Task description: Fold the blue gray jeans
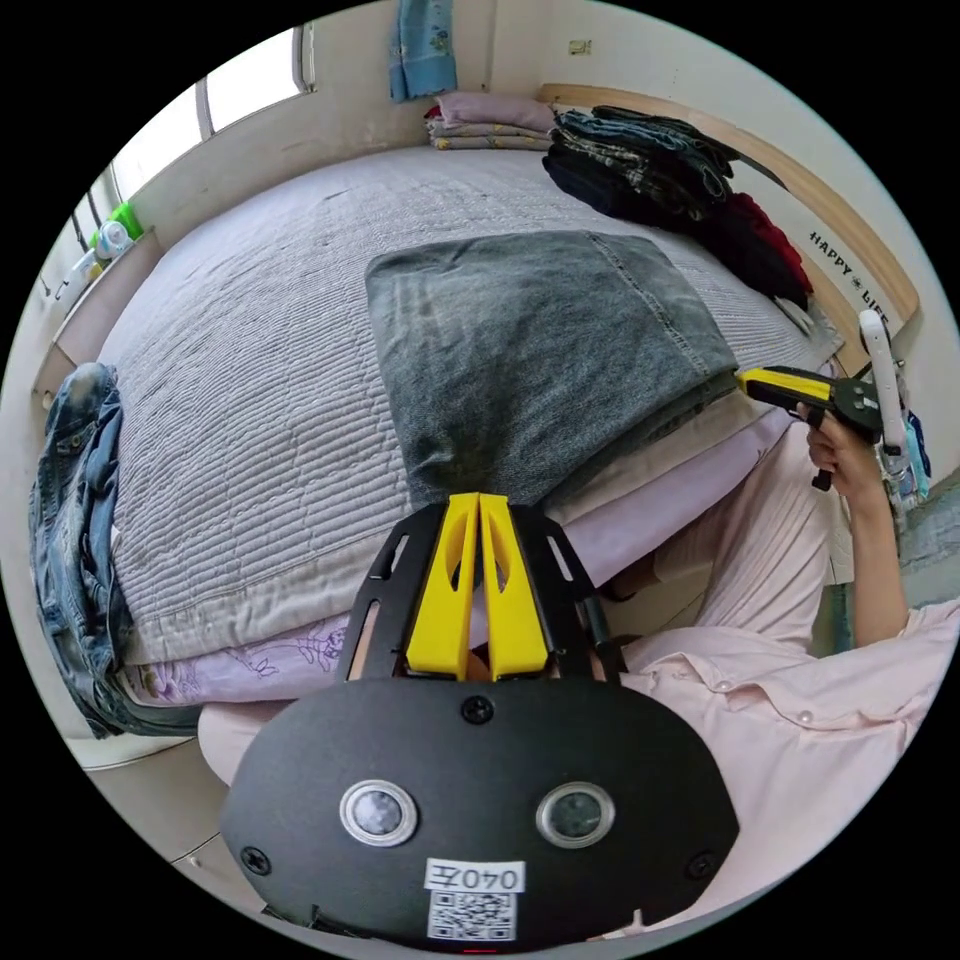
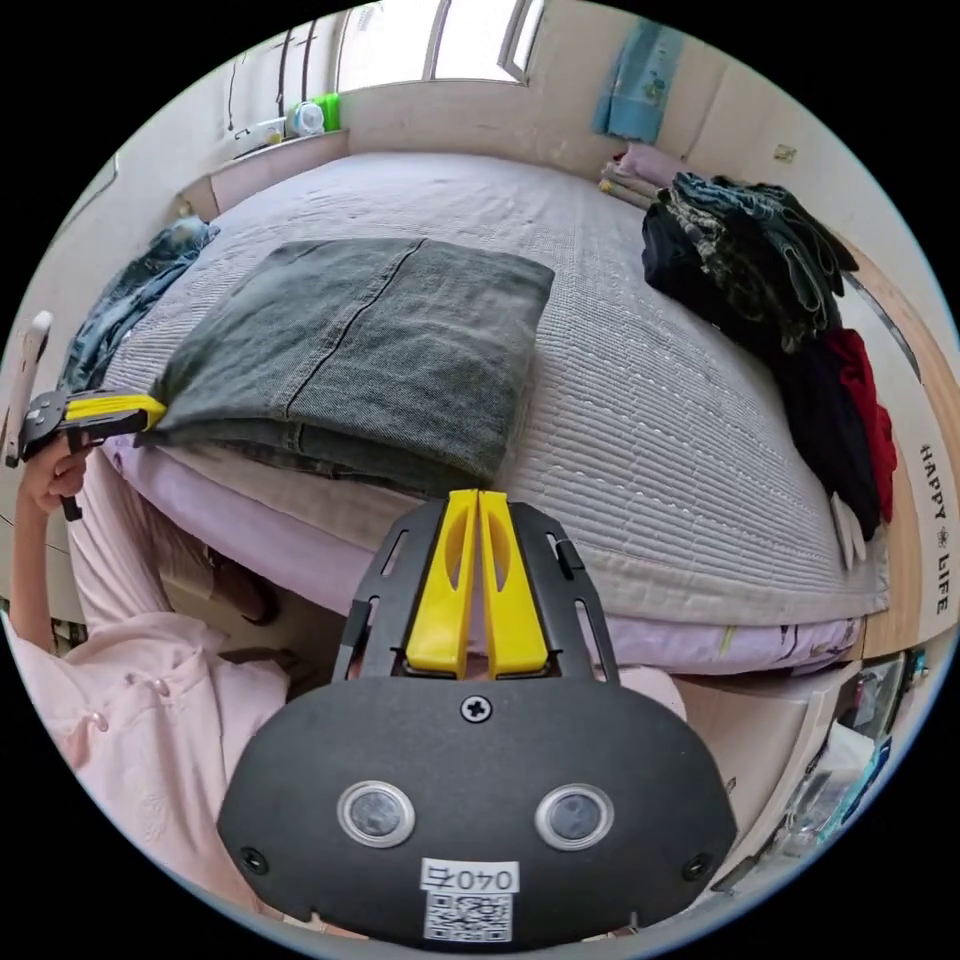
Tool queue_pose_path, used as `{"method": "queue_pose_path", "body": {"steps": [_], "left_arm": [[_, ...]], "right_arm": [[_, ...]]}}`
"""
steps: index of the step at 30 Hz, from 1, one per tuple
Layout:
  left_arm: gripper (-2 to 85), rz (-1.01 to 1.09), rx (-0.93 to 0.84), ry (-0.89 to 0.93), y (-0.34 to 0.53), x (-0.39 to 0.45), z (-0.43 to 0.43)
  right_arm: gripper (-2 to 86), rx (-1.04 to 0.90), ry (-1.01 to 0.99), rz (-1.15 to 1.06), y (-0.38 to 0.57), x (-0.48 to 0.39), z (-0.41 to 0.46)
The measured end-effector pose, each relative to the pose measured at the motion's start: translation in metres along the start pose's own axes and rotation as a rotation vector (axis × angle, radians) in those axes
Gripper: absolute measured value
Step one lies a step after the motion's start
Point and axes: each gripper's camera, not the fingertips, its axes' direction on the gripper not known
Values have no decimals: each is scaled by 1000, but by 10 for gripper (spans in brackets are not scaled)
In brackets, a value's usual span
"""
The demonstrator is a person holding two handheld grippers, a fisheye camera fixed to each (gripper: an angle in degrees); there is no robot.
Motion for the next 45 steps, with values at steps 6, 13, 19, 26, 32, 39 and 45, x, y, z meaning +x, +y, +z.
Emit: {"method": "queue_pose_path", "body": {"steps": [6,13,19,26,32,39,45], "left_arm": [[-9,95,166,35,-11,26,-48],[-9,314,194,91,-67,117,-9],[-9,407,62,81,-71,143,25],[-9,494,164,85,-85,186,21],[-9,523,105,85,-84,208,57],[-9,466,291,70,-43,159,-11],[-9,163,217,-109,-18,76,-5]], "right_arm": [[-10,133,-47,43,-14,42,-64],[-10,47,-61,-86,-70,20,-19],[-10,-13,-77,-21,-83,49,-16],[-10,96,-79,8,-186,77,-11],[-10,-74,-25,40,-230,82,72],[-10,38,0,-5,-256,76,21],[-10,131,-305,-244,-298,-18,0]]}}
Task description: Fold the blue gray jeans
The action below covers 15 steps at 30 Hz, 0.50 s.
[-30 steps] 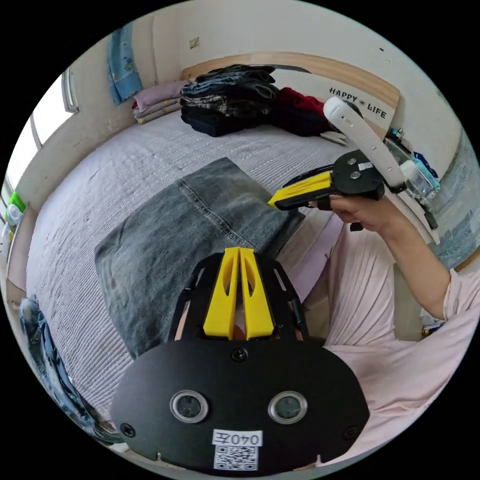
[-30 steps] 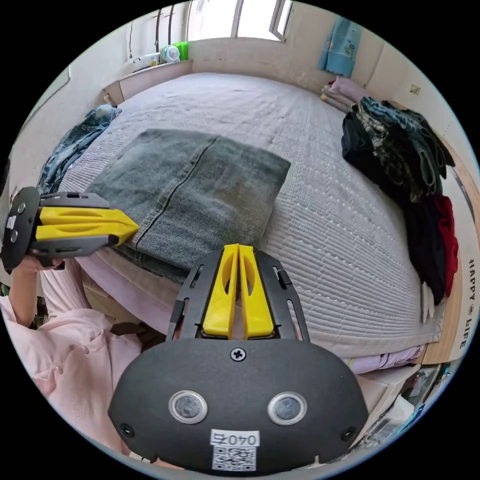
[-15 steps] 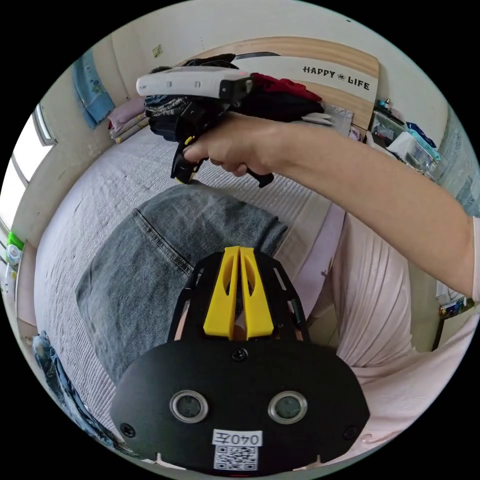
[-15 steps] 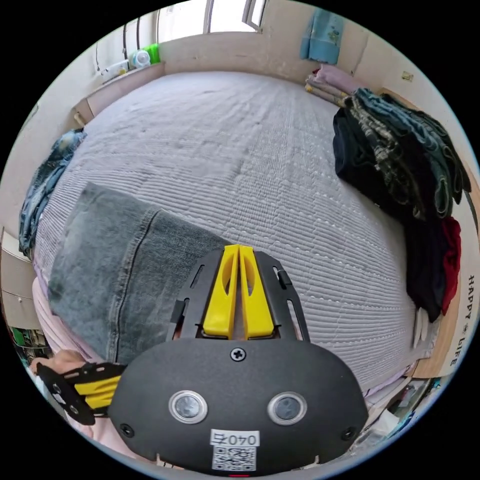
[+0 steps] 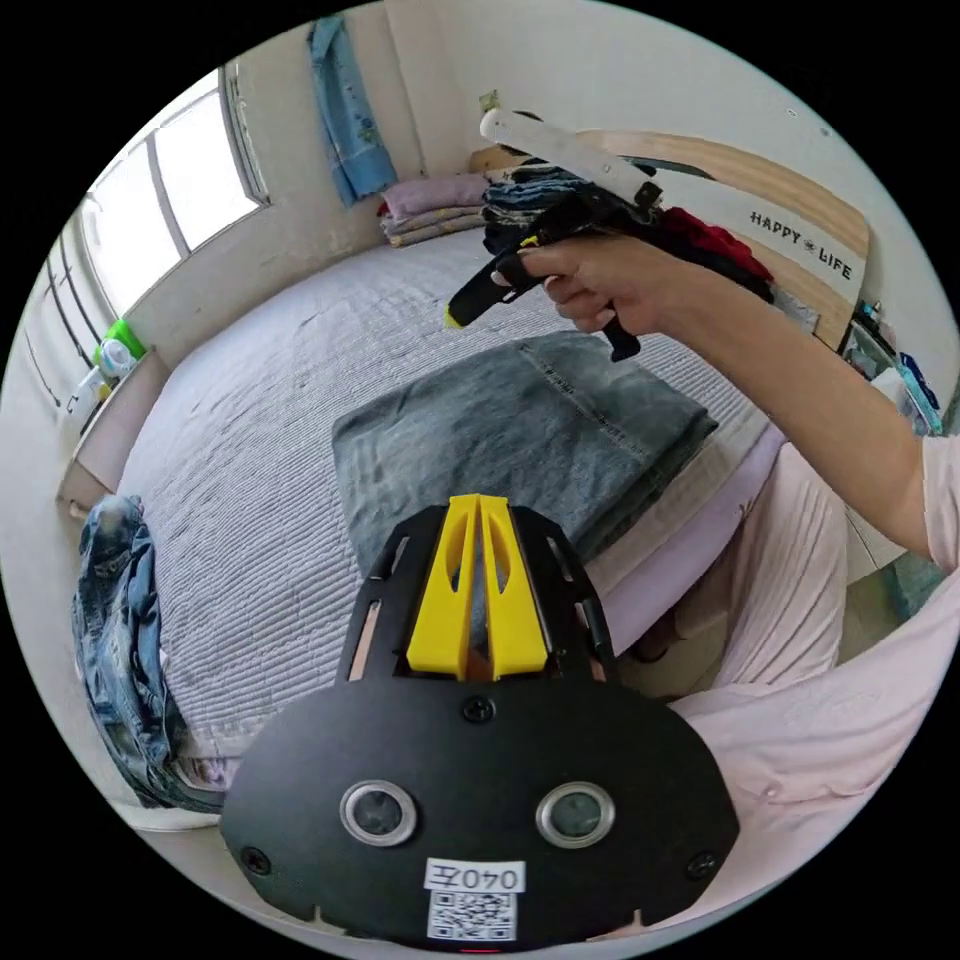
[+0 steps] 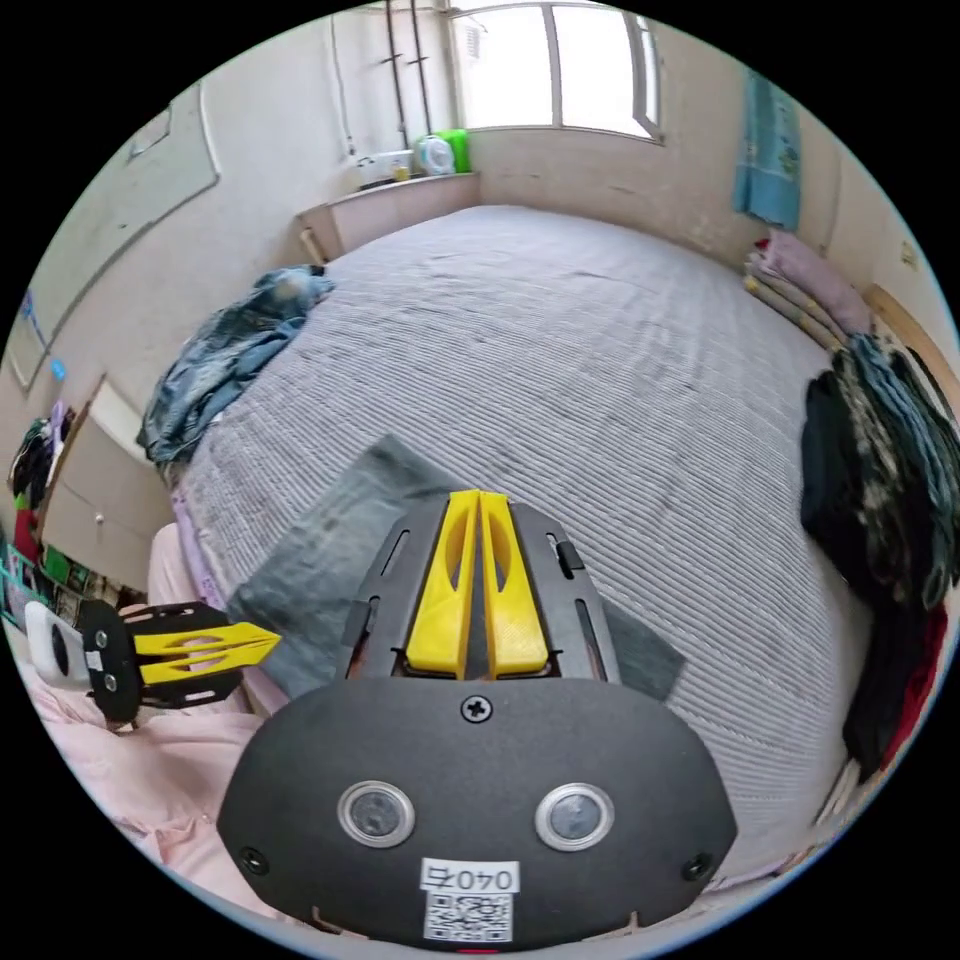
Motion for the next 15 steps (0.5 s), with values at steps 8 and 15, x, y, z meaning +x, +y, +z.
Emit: {"method": "queue_pose_path", "body": {"steps": [8,15], "left_arm": [[-9,-52,-86,5,36,-7,26],[-9,-20,-99,-27,39,3,40]], "right_arm": [[-10,-95,-140,-23,-59,-59,103],[-10,-192,-124,44,-69,-53,147]]}}
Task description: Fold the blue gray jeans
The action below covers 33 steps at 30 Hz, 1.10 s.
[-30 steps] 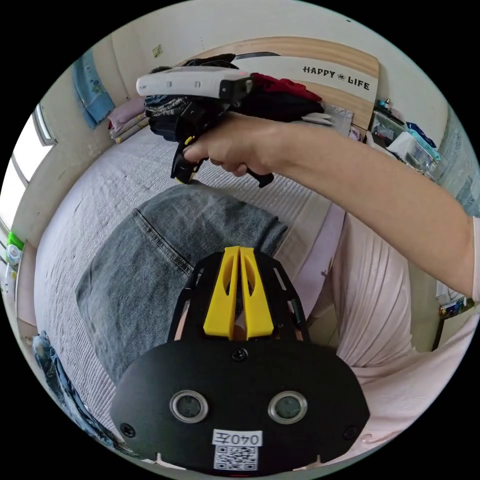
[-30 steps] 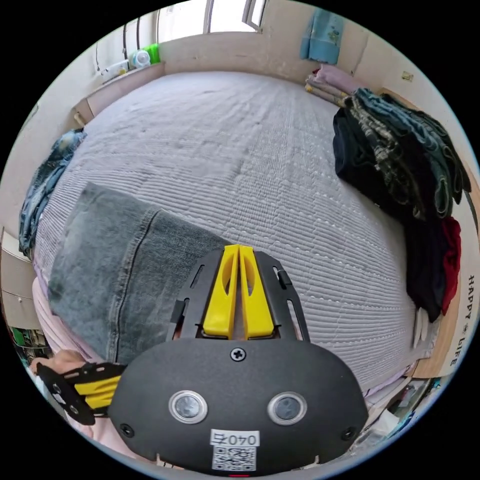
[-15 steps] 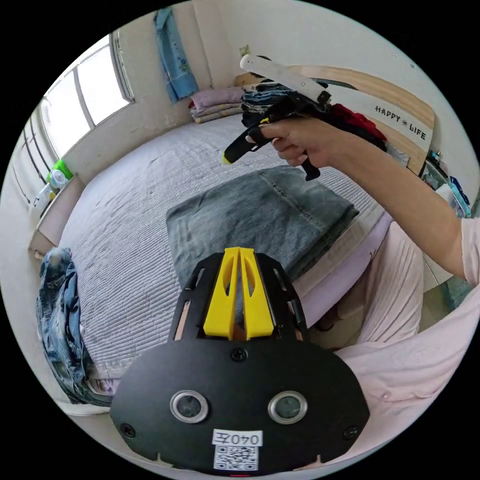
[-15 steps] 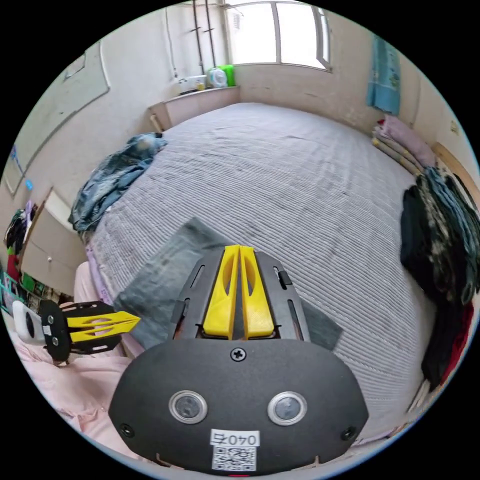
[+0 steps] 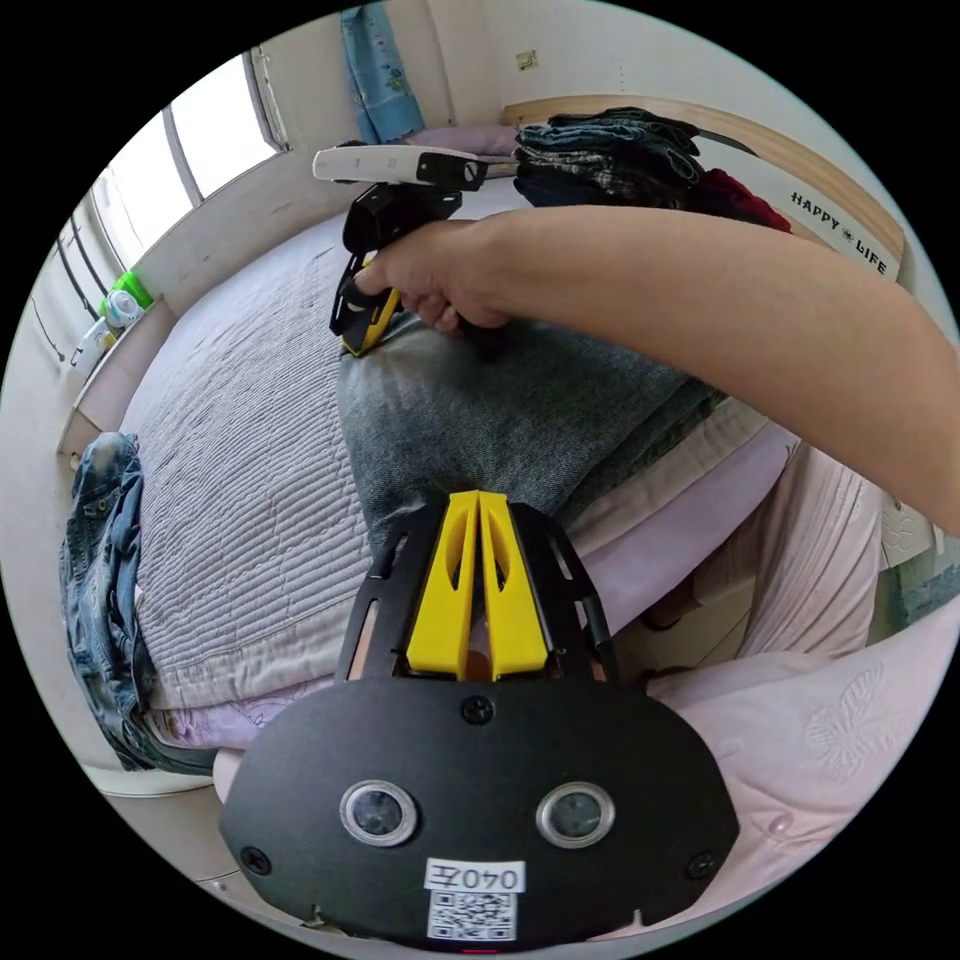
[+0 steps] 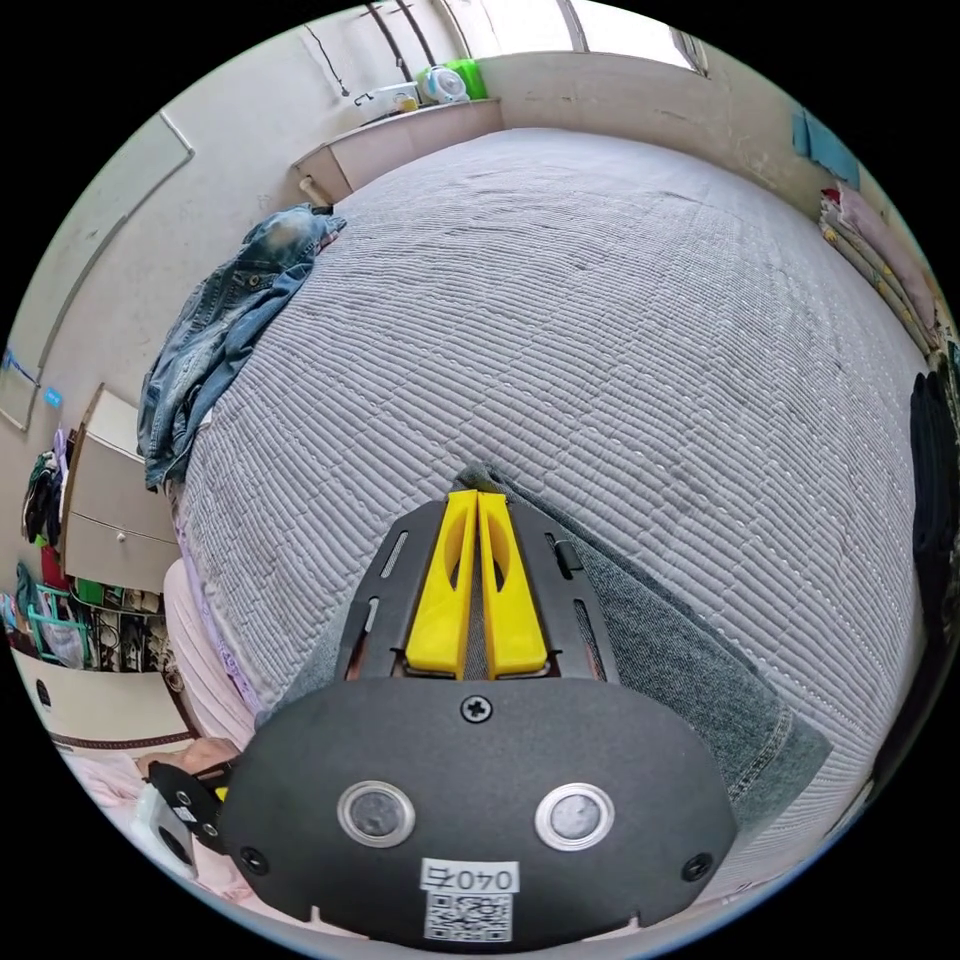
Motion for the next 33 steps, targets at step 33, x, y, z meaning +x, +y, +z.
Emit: {"method": "queue_pose_path", "body": {"steps": [33], "left_arm": [[-4,-305,-3,123,-69,-221,-10]], "right_arm": [[72,235,108,275,318,123,-76]]}}
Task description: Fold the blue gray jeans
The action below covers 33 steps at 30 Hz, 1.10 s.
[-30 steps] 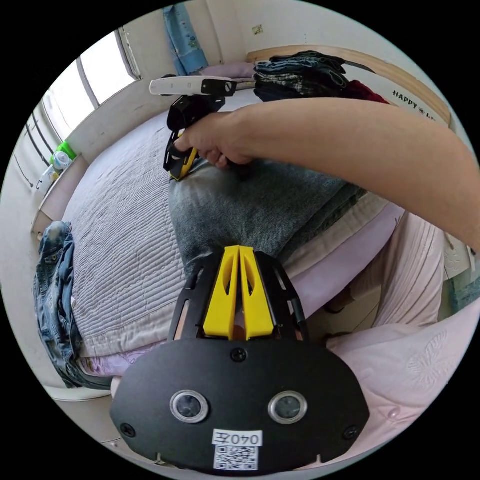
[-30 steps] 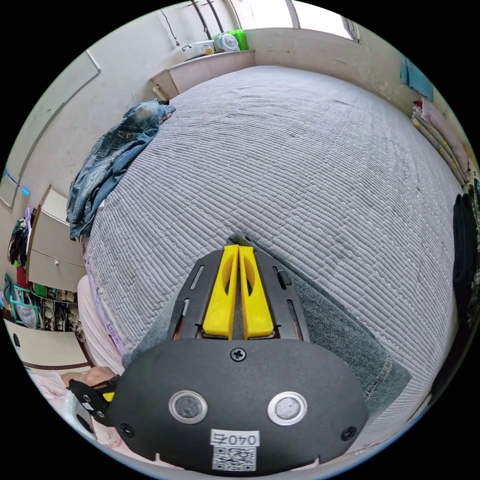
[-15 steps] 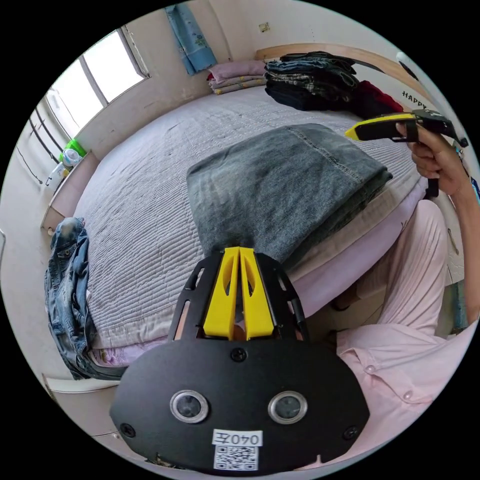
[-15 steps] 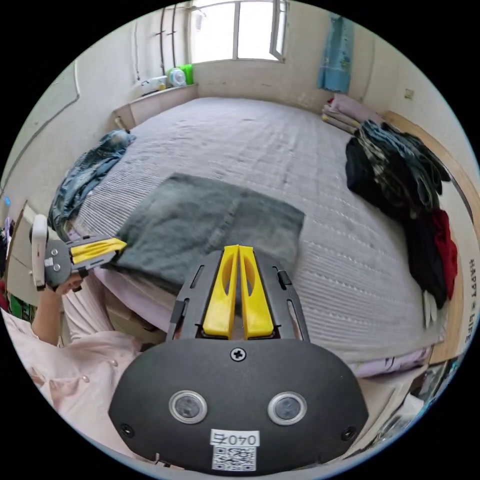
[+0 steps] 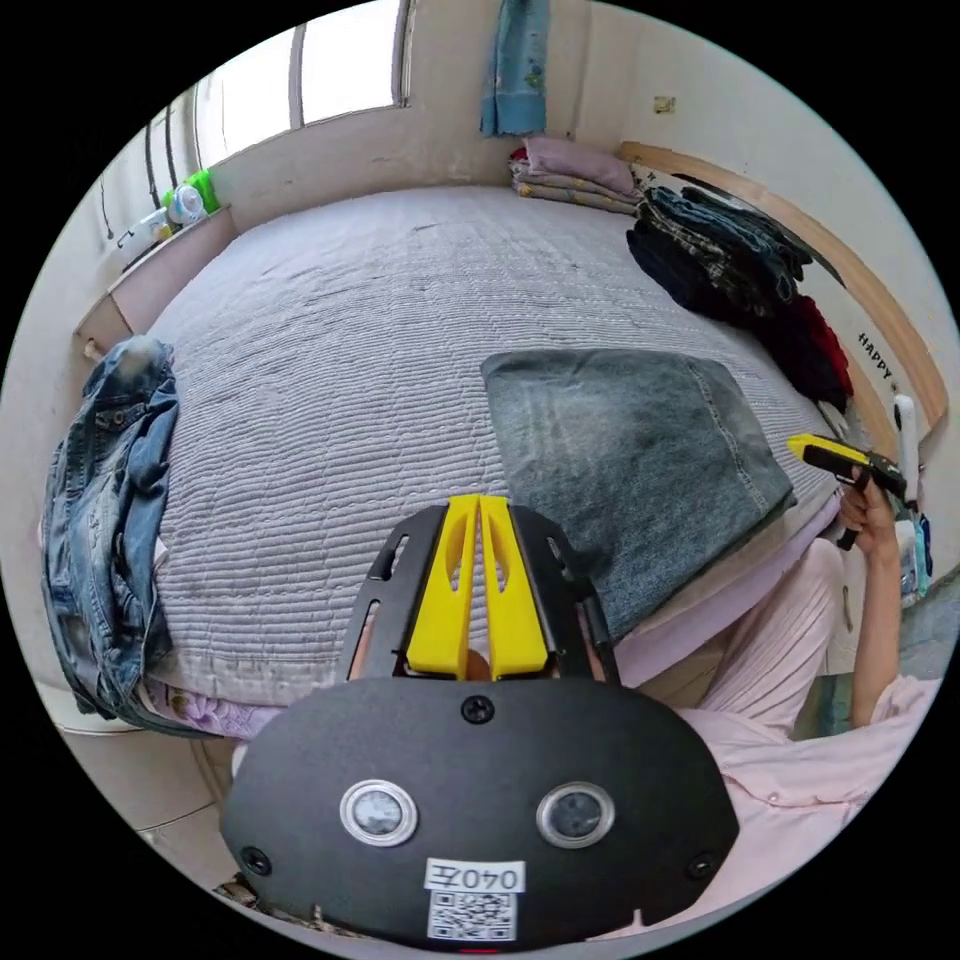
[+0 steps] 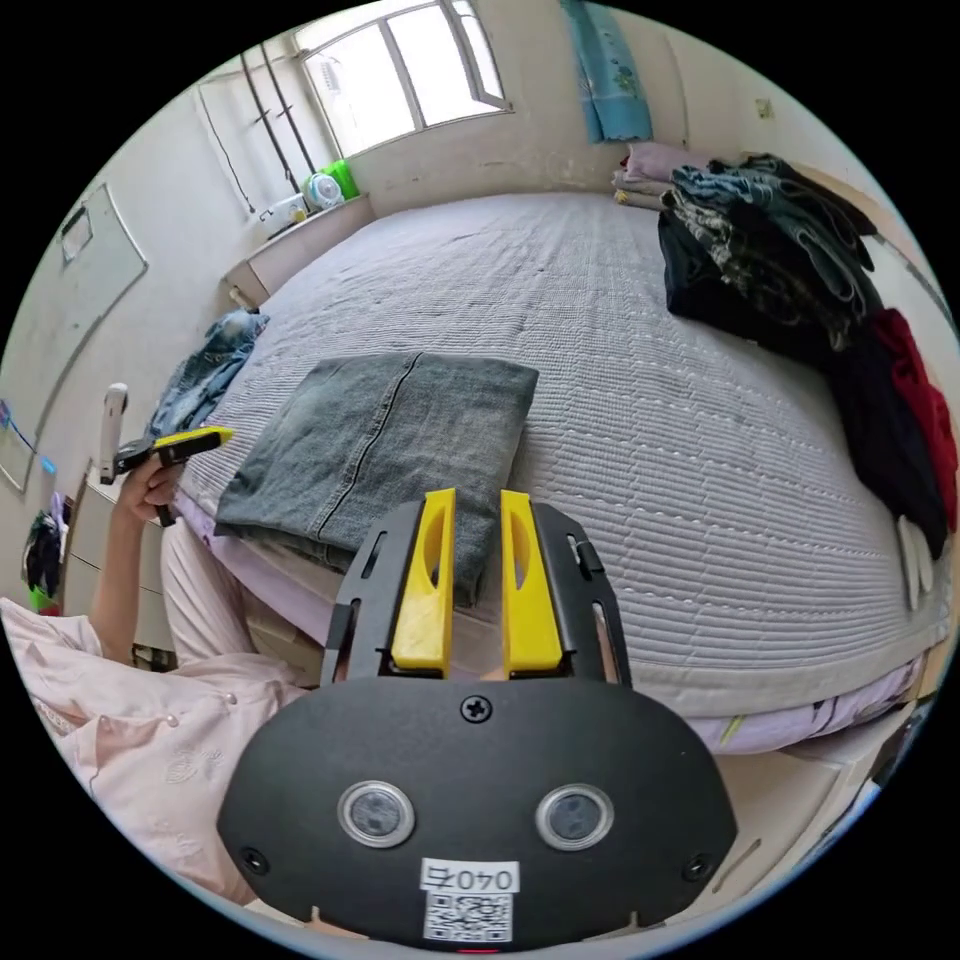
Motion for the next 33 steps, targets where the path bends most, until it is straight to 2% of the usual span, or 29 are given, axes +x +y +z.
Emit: {"method": "queue_pose_path", "body": {"steps": [5,7,11,19,21,25,28,30,33], "left_arm": [[38,-124,-21,340,-33,-51,22],[52,-166,-44,412,-41,-68,32],[54,-205,-101,401,-52,-91,50],[35,-157,-177,451,-76,-101,71],[37,-191,-197,506,-81,-116,79],[20,-197,-192,534,-86,-123,80],[1,-137,-171,459,-93,-114,72],[-10,-101,-152,415,-97,-110,62],[-13,-103,-91,442,-98,-117,41]], "right_arm": [[96,32,-129,89,20,35,22],[103,34,-163,102,24,46,28],[119,31,-190,144,27,69,43],[125,20,-269,176,27,103,81],[133,14,-277,201,27,113,93],[140,13,-393,304,27,147,125],[142,-3,-478,334,20,161,151],[143,-28,-474,339,14,165,167],[143,-38,-450,341,7,170,180]]}}
